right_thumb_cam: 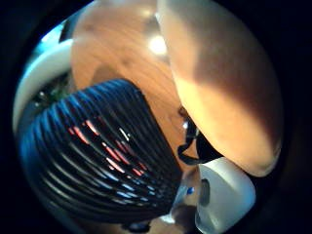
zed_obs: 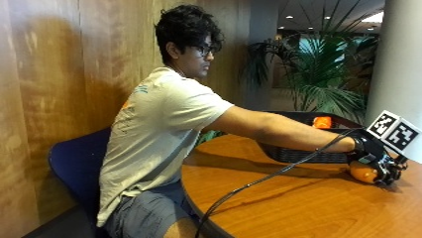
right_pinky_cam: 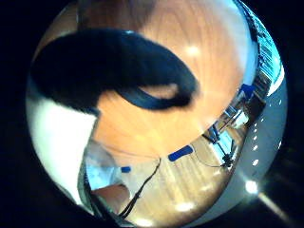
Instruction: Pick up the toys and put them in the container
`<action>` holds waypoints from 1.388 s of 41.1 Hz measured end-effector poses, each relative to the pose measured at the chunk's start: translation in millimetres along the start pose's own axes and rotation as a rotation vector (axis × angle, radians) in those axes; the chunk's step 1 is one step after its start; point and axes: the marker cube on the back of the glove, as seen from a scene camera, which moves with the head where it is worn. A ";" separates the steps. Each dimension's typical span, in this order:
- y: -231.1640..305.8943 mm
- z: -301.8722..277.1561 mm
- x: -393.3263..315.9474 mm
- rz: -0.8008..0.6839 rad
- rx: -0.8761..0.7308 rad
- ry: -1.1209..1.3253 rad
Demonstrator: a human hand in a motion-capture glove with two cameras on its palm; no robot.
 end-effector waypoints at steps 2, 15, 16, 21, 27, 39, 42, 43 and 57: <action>3.9 -0.7 -0.9 -0.025 0.128 -0.001; 51.3 5.4 8.6 -0.092 0.495 0.055; 54.7 4.2 9.1 -0.091 0.511 0.047; 77.6 -4.1 12.7 -0.097 0.571 0.007; 117.9 -23.9 10.7 -0.114 0.622 -0.009; 183.3 -52.8 3.9 -0.145 0.676 0.005; 194.1 -57.2 3.9 -0.141 0.684 -0.017; 197.8 -58.1 4.1 -0.145 0.687 -0.018; 241.7 -74.6 -38.6 -0.209 0.710 0.023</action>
